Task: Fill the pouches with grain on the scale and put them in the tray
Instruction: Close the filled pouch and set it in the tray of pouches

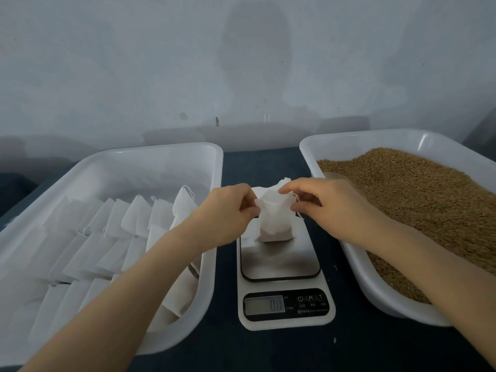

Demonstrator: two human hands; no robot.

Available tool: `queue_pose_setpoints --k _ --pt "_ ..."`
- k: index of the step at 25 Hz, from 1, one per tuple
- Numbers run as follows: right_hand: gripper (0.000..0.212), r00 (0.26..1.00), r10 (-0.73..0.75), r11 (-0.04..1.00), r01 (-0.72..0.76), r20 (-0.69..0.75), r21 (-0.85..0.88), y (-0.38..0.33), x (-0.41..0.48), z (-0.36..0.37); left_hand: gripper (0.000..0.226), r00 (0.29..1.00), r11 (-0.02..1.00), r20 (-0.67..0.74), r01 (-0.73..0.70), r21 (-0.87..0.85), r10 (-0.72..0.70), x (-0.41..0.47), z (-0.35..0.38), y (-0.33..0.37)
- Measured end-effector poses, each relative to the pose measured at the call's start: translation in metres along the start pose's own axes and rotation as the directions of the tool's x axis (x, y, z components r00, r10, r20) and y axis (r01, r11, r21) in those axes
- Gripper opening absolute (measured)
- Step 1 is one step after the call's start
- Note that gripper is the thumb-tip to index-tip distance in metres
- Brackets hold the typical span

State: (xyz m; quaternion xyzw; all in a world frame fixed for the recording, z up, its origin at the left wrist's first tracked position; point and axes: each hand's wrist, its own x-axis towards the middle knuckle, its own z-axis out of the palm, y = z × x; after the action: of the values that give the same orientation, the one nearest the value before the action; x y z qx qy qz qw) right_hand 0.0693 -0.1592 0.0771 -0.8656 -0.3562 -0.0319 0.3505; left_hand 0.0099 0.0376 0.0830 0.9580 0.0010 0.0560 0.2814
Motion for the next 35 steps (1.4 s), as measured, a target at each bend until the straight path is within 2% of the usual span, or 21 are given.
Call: queue_pose_setpoints --k 4,19,30,33,35 --pt "0.041 0.999 0.042 0.999 -0.042 0.023 -0.009 0.0004 -0.0006 -0.0006 0.007 1.0 1.0 0.017 -0.002 0.005 0.002 -0.0008 -0.0004 0.0001" --pt "0.044 0.999 0.039 0.999 -0.038 0.029 -0.012 -0.0013 -0.0021 -0.0003 0.004 1.0 1.0 0.03 -0.007 0.006 0.007 0.0007 0.0019 -0.0024" --pt "0.049 0.998 0.048 0.998 -0.046 0.04 -0.048 -0.0001 -0.0014 0.0002 0.01 0.999 1.0 0.051 0.001 -0.003 0.0 -0.0017 0.0009 -0.0001" --pt "0.06 0.992 0.094 0.992 -0.087 0.084 -0.09 -0.003 -0.002 0.0007 0.026 0.998 0.999 0.066 0.014 -0.03 -0.012 -0.003 0.0012 0.0024" --pt "0.062 0.989 0.101 0.991 -0.091 0.106 -0.1 -0.0064 -0.0019 0.0027 0.029 0.998 0.999 0.065 0.013 -0.032 -0.011 -0.0031 0.0046 0.0054"
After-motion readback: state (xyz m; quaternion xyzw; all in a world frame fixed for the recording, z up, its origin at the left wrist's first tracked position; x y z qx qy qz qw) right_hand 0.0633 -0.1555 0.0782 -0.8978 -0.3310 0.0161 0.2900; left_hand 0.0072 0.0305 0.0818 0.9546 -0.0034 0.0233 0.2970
